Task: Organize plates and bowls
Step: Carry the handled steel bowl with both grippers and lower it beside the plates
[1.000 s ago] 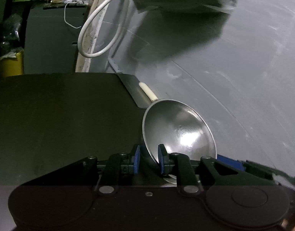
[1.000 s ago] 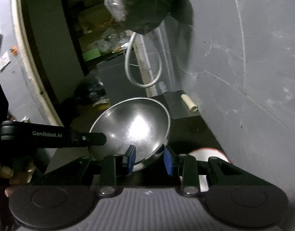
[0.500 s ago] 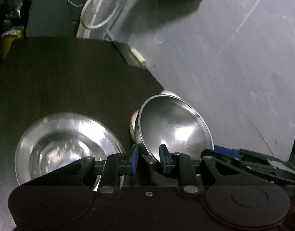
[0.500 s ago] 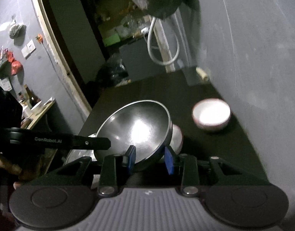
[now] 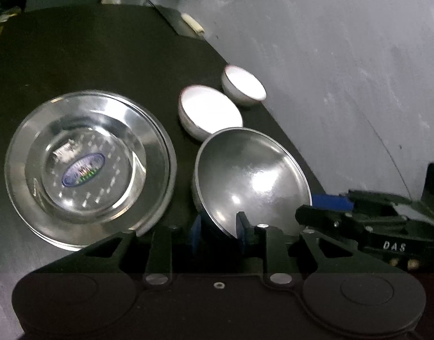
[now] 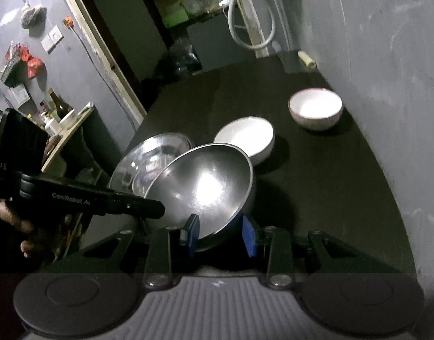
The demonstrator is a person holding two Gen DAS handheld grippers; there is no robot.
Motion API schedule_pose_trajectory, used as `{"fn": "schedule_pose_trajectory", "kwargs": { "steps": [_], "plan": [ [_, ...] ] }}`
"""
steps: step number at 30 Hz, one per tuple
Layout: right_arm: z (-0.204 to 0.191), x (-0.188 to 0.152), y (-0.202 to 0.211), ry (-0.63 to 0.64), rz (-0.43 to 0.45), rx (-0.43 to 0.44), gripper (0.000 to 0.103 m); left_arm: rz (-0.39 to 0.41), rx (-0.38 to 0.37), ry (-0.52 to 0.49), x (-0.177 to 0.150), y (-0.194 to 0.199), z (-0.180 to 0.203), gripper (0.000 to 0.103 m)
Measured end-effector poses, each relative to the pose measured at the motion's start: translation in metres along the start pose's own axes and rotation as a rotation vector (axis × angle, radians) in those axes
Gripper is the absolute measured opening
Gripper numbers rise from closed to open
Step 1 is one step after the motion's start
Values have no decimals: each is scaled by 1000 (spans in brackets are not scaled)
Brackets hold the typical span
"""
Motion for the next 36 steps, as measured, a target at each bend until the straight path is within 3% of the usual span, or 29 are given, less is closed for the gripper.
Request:
{"fn": "schedule_pose_trajectory", "kwargs": {
  "steps": [9,32,36],
  "plan": [
    [1,-14,-7,2,-100,17,40,-93,-3,-45,-9,-8,4,30],
    [2,-13,-11,9,-81,-16,44,-121,26,-92,-13,-4,5,31],
    [3,-14,-11,1,-72,-14,45,-116,37,-86,-14,0,3,39]
  ]
}}
Point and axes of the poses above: each gripper's, at about its wrist camera, not at the fingertips, and y roughly against the way its jaws point, z to its right, x to its top, the point moved 5 cm from there along -y, roughly the way its jaws point, and after that the axes turned 13 degrees about -z, right-handed, at the moved point
